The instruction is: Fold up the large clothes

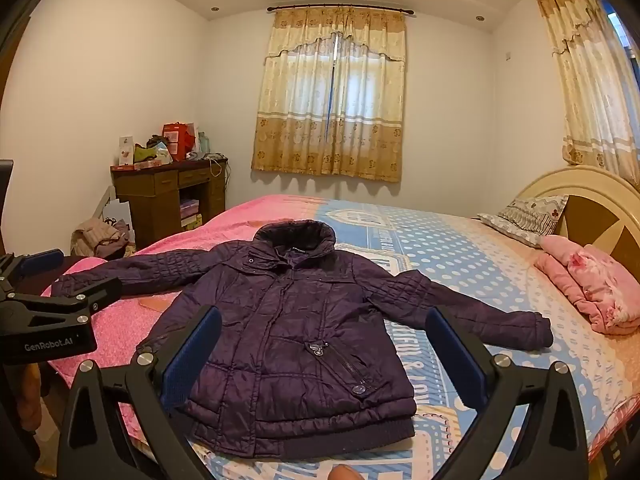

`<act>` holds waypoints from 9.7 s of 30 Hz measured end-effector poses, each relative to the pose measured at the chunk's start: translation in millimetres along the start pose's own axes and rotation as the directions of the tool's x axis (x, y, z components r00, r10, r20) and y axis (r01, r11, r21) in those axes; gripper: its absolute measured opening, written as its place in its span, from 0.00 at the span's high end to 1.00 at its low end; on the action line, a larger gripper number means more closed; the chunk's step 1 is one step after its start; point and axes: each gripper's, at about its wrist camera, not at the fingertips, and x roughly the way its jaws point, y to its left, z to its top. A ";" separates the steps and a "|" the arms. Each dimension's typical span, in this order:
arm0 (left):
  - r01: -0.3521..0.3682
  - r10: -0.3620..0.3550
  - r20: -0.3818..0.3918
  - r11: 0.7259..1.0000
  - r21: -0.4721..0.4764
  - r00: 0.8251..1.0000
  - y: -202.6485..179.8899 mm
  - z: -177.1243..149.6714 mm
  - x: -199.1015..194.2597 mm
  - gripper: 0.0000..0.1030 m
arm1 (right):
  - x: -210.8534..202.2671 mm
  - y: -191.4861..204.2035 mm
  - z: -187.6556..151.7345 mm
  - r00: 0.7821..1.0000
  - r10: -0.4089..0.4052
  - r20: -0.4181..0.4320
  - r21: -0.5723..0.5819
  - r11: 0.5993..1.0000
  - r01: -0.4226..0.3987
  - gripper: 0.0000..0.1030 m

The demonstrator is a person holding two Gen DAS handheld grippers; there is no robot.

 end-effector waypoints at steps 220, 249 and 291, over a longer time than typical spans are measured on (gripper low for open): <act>-0.142 0.153 -0.253 0.988 0.060 0.955 -2.1 3.4 290.4 0.00 | 331.9 -66.1 9.1 0.872 0.303 -0.383 0.150 0.952 -0.265 0.37; -0.124 0.115 -0.326 0.992 -0.005 0.938 3.3 -19.8 300.9 0.00 | 446.2 -83.6 -39.0 0.843 0.121 -0.525 0.058 0.993 -0.106 0.34; -0.103 0.074 -0.317 0.992 -0.073 0.945 11.1 -22.3 299.9 0.00 | 446.6 38.4 -24.8 0.827 0.160 -0.539 -0.065 0.971 -0.231 0.30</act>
